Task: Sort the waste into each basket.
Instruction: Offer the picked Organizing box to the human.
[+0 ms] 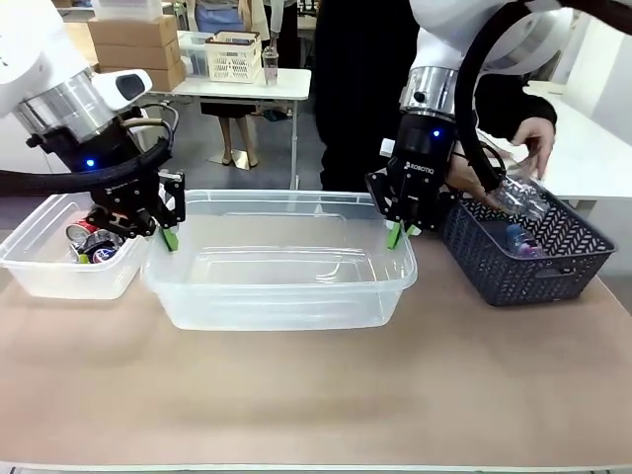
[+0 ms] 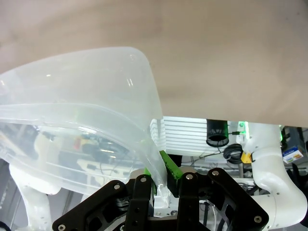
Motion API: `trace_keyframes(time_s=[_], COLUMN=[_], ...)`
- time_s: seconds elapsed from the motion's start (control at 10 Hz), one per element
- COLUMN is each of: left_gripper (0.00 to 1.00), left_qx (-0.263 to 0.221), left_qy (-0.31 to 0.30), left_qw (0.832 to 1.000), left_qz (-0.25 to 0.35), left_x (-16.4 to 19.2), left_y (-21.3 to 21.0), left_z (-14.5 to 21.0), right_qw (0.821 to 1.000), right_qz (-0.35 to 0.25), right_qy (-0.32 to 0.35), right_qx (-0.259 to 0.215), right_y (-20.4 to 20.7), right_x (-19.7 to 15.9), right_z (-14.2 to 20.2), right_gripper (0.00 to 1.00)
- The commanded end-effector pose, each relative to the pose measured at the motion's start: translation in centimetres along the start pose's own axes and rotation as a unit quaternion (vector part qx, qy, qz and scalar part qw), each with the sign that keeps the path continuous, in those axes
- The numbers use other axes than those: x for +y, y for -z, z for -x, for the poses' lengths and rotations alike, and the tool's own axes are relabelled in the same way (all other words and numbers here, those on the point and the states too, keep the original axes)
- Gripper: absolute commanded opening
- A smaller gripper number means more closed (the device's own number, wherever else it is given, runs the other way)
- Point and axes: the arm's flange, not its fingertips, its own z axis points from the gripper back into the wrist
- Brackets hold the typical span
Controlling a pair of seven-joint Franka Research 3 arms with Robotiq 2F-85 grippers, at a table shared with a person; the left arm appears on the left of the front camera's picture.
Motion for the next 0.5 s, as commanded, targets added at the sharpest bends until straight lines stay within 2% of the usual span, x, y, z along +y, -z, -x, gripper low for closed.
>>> trace_keyframes(time_s=[0.0, 0.4], left_gripper=[0.06, 0.06], left_qx=[-0.005, -0.005], left_qy=[-0.009, -0.009], left_qw=[1.0, 1.0], left_qz=[0.004, 0.004], left_x=[0.12, 0.12], left_y=[-0.36, -0.36], left_z=[0.04, 0.04], right_qw=[1.0, 1.0], right_qz=[-0.008, -0.008], right_qy=[0.006, 0.006], right_qx=[-0.003, -0.003], right_y=[0.27, 0.27], right_x=[-0.21, -0.21], right_z=[0.22, 0.22], right_gripper=[0.06, 0.06])
